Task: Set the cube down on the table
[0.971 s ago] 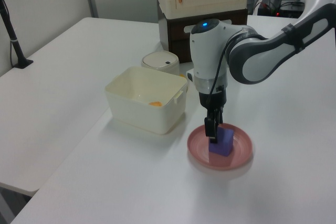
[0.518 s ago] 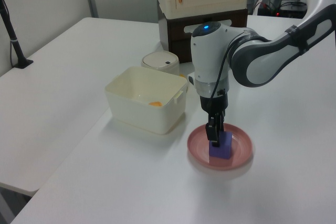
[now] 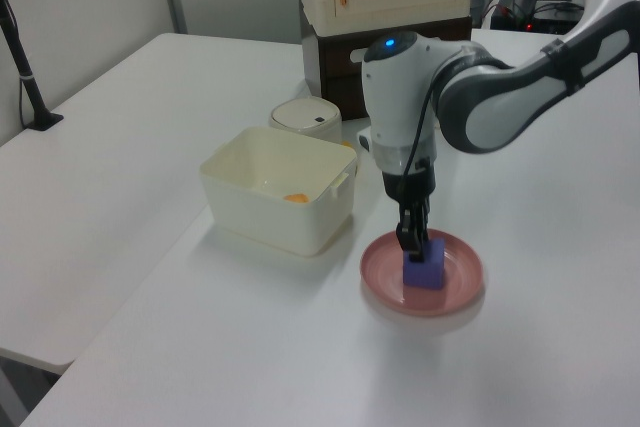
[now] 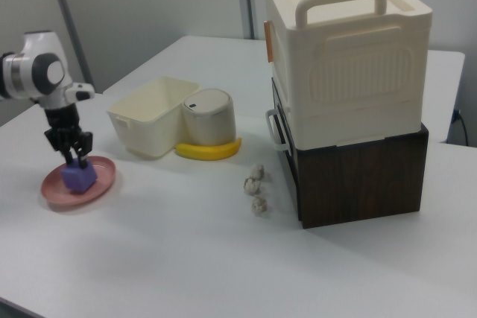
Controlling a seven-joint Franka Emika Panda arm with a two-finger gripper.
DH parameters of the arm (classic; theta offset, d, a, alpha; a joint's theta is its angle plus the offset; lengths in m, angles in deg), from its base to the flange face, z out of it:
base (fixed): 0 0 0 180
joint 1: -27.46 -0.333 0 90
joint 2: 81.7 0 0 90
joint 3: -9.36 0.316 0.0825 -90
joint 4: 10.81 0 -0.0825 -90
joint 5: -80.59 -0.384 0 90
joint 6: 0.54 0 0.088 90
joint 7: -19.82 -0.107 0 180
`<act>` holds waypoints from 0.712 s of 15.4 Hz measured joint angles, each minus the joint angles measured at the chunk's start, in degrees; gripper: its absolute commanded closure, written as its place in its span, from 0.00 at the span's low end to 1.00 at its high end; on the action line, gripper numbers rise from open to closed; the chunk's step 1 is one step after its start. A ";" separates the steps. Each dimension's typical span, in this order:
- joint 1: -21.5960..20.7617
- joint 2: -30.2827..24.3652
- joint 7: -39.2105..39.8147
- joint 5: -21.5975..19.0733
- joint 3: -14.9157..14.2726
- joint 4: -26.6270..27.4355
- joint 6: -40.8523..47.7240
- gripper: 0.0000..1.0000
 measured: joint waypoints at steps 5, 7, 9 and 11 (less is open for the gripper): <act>5.17 -4.48 9.19 -0.03 -6.74 -4.10 7.10 0.76; 7.37 -4.44 12.68 -0.02 -9.26 -3.96 7.11 0.22; 10.40 -3.39 15.29 -0.02 -10.73 -3.63 7.00 0.00; 12.94 -2.19 16.30 -0.02 -11.07 -3.62 5.99 0.00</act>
